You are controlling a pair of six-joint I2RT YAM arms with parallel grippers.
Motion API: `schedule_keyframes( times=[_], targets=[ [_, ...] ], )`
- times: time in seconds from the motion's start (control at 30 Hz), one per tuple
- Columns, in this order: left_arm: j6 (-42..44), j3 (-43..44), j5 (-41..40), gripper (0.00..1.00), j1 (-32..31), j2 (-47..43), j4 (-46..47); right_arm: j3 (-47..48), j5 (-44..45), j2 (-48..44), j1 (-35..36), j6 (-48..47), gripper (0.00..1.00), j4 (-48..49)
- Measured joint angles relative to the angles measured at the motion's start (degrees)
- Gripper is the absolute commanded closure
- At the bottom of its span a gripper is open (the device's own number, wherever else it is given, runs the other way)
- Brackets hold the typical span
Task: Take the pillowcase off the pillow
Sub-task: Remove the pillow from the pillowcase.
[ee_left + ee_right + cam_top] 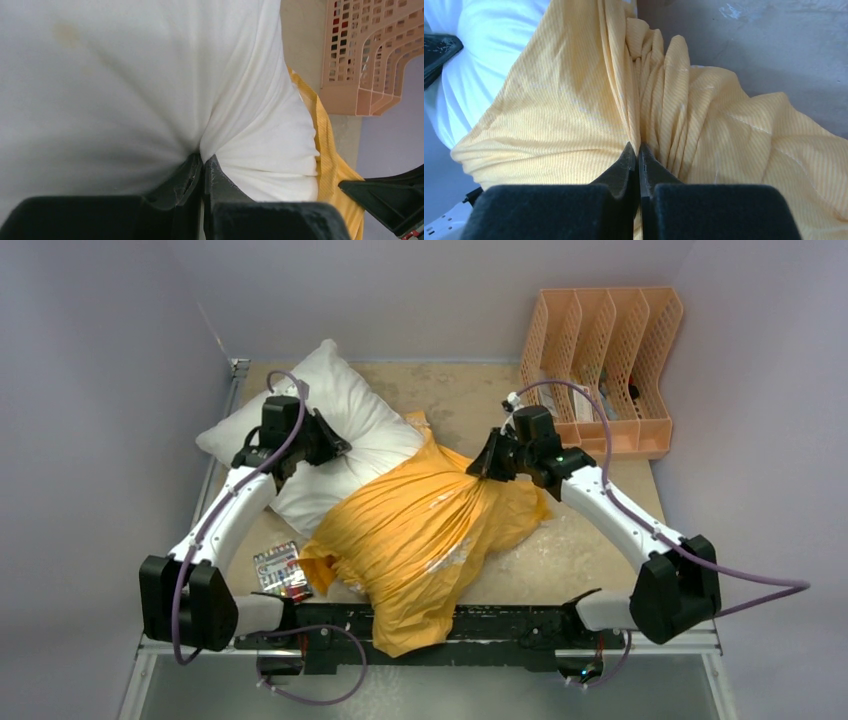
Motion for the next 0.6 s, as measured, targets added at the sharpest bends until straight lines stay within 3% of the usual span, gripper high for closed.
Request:
schedule_keyframes(
  times=[0.07,0.27,0.37,0.4,0.47,0.53,0.6],
  targets=[
    [1.25,1.33,2.67,1.0,0.35,1.79,-0.59,-0.15,-0.09,-0.72,-0.83,-0.24,0.9,-1.07],
    [3.74,1.68,7.15,1.0,1.9,2.73,-0.17,1.53,-2.69,0.79,-3.82,-3.3,0.22,-5.22],
    [5.16,1.4,7.72,1.0,2.32,1.97,-0.55,1.07,-2.82,-1.11,-4.63,-4.13,0.04,-5.92],
    [6.16,1.4,8.31,0.91,2.49,1.73,-0.74,0.76,-2.86,-1.97,-4.85,-4.5,0.01,-5.92],
    [9.42,2.03,10.25,0.65,2.91,1.53,-2.23,0.22,-3.08,-3.17,-5.07,-5.2,0.01,-5.51],
    [13.22,5.05,11.91,0.51,3.3,1.9,-6.64,-0.61,-5.35,-2.82,-5.31,-5.99,0.03,-4.04],
    [16.26,9.53,12.83,0.4,3.67,2.45,-10.67,-0.94,-9.46,-0.66,-5.66,-6.82,0.18,-2.62]
  ],
)
